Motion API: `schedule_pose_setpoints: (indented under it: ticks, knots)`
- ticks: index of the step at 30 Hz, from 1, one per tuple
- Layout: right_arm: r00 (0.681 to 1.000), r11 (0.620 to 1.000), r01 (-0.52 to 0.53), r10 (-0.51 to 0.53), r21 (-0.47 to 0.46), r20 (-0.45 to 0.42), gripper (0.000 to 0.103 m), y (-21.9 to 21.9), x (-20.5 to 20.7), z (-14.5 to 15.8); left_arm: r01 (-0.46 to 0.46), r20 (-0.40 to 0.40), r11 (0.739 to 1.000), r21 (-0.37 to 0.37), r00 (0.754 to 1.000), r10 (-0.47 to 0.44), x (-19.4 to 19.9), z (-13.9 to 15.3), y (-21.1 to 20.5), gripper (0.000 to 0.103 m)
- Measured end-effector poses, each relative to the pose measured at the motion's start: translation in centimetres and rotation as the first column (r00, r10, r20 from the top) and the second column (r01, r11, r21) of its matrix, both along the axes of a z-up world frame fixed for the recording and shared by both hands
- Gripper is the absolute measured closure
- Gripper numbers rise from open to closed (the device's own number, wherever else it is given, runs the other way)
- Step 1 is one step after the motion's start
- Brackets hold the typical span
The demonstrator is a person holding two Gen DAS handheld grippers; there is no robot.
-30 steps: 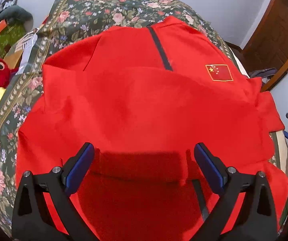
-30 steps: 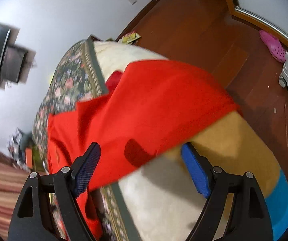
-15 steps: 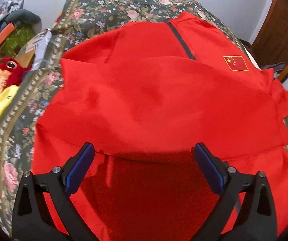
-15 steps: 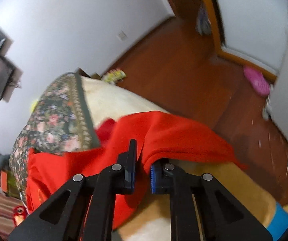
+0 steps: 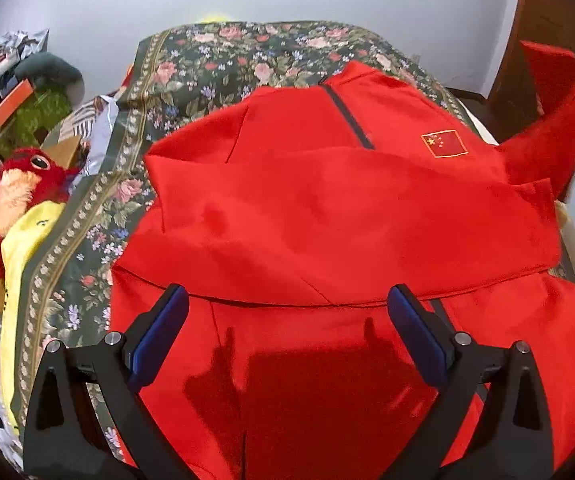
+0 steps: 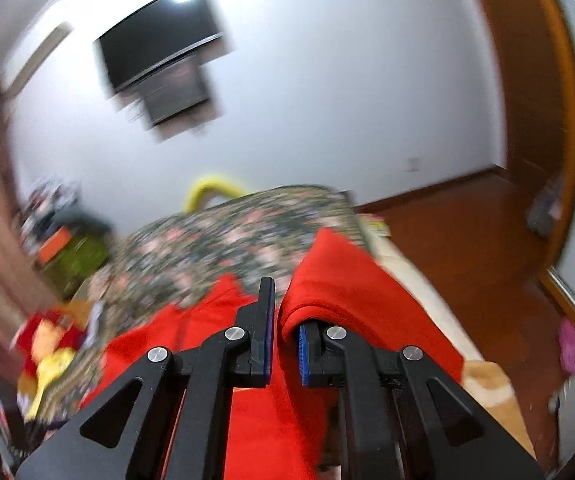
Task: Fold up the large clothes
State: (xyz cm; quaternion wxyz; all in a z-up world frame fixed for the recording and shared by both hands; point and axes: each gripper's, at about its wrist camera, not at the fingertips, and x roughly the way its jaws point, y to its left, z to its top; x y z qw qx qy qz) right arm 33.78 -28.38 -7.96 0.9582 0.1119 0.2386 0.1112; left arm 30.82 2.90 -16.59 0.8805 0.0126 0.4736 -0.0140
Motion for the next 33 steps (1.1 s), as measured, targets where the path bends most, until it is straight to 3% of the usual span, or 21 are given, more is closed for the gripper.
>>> schedule_pose_setpoints:
  ticks: [4, 7, 13, 17, 18, 20, 22, 23, 27, 29, 33]
  knots:
    - [0.979, 0.983, -0.184, 0.182, -0.018, -0.087, 0.094, 5.4, 0.5, -1.3, 0.009, 0.020, 1.000, 0.016, 1.000, -0.009, -0.9, 0.6, 0.6, 0.003]
    - [0.935, 0.958, -0.287, 0.281, 0.003, -0.219, 0.094, 8.8, 1.3, -4.0, 0.005, 0.026, 1.000, 0.018, 1.000, -0.006, -1.5, 0.7, 1.1, 0.003]
    - [0.759, 0.918, -0.377, 0.382, 0.123, -0.528, 0.094, 13.3, 3.1, -11.3, -0.009, 0.015, 1.000, 0.003, 1.000, 0.009, -2.4, 0.8, 2.3, 0.003]
    - [0.652, 0.911, -0.365, 0.397, 0.193, -0.646, 0.093, 13.7, 2.8, -14.5, -0.003, 0.017, 1.000, -0.012, 1.000, 0.004, -2.5, 1.5, 2.1, 0.003]
    - [0.632, 0.908, -0.369, 0.403, 0.201, -0.662, 0.092, 13.7, 2.6, -14.7, 0.002, 0.018, 1.000, -0.013, 1.000, -0.002, -2.5, 1.6, 1.8, 0.003]
    - [0.597, 0.901, -0.379, 0.411, 0.210, -0.689, 0.076, 13.3, 2.1, -14.8, 0.018, 0.026, 1.000, -0.011, 1.000, -0.018, -2.4, 2.2, 1.1, 0.003]
    - [0.599, 0.899, -0.388, 0.413, 0.203, -0.687, 0.059, 12.4, 1.3, -14.0, 0.046, 0.041, 0.999, 0.001, 0.998, -0.046, -2.1, 3.1, -0.3, 0.003]
    - [0.621, 0.902, -0.388, 0.407, 0.189, -0.670, 0.053, 11.5, 0.8, -13.3, 0.055, 0.046, 0.998, 0.005, 0.997, -0.055, -1.9, 3.4, -0.8, 0.003]
    - [0.715, 0.924, -0.369, 0.354, 0.106, -0.603, 0.051, 8.6, -0.1, -10.5, 0.127, 0.069, 0.991, 0.035, 0.989, -0.129, -0.7, 4.7, -4.5, 0.003]
    - [0.772, 0.940, -0.338, 0.311, 0.057, -0.555, 0.038, 6.7, -0.6, -9.0, 0.158, 0.073, 0.986, 0.045, 0.984, -0.161, 0.1, 5.1, -6.3, 0.003]
    - [0.867, 0.964, -0.263, 0.220, -0.036, -0.448, 0.030, 3.2, -1.9, -7.1, 0.235, 0.065, 0.971, 0.053, 0.969, -0.238, 2.5, 5.4, -10.8, 0.003]
